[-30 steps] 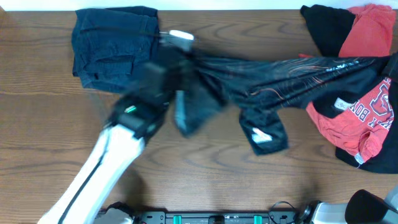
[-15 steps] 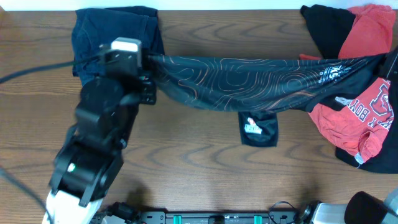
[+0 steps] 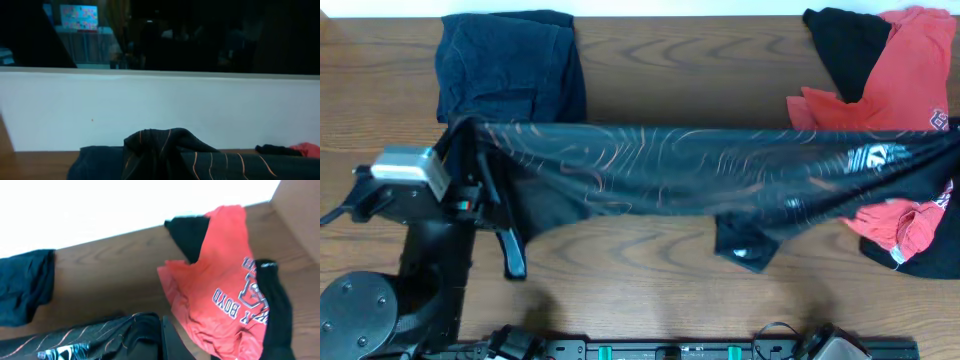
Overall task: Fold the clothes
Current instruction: 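Grasp the jersey's right corner with the right gripper and pull it flat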
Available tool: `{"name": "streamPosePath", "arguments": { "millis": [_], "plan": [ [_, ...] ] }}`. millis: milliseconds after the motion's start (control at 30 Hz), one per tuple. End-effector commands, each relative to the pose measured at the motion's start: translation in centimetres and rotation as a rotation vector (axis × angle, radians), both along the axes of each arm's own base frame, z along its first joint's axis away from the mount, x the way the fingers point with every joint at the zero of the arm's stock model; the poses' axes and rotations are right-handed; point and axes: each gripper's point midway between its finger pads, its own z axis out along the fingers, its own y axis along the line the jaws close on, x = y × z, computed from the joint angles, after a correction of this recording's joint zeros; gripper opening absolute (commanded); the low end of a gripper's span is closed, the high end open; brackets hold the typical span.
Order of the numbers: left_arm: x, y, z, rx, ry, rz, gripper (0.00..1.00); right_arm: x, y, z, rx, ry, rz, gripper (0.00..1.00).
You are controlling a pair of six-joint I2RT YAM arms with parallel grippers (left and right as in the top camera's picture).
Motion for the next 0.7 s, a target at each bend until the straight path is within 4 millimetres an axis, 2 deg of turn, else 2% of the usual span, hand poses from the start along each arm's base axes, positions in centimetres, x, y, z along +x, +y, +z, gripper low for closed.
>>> {"name": "streamPosePath", "arguments": {
  "millis": [0, 167, 367, 500, 667],
  "plan": [
    [0.2, 1.7, 0.0, 0.015, 0.012, 0.102, 0.06, 0.0, -0.3, 0.5, -0.023, -0.019, -0.006, 0.01],
    [1.9, 1.5, -1.4, 0.059, 0.075, 0.133, 0.06, 1.5, -1.4, -0.6, 0.007, 0.022, -0.004, 0.01],
    [6.5, 0.4, -5.1, 0.128, 0.213, 0.176, 0.06, 5.3, -2.4, -3.7, 0.048, 0.124, 0.076, 0.01],
    [10.3, -0.6, -8.9, 0.182, 0.335, 0.188, 0.06, 9.2, -2.2, -7.1, 0.083, 0.22, 0.159, 0.01],
    [14.4, -0.4, -13.7, 0.216, 0.472, 0.233, 0.06, 14.5, -1.4, -11.9, 0.104, 0.316, 0.248, 0.01]
  ]
}}
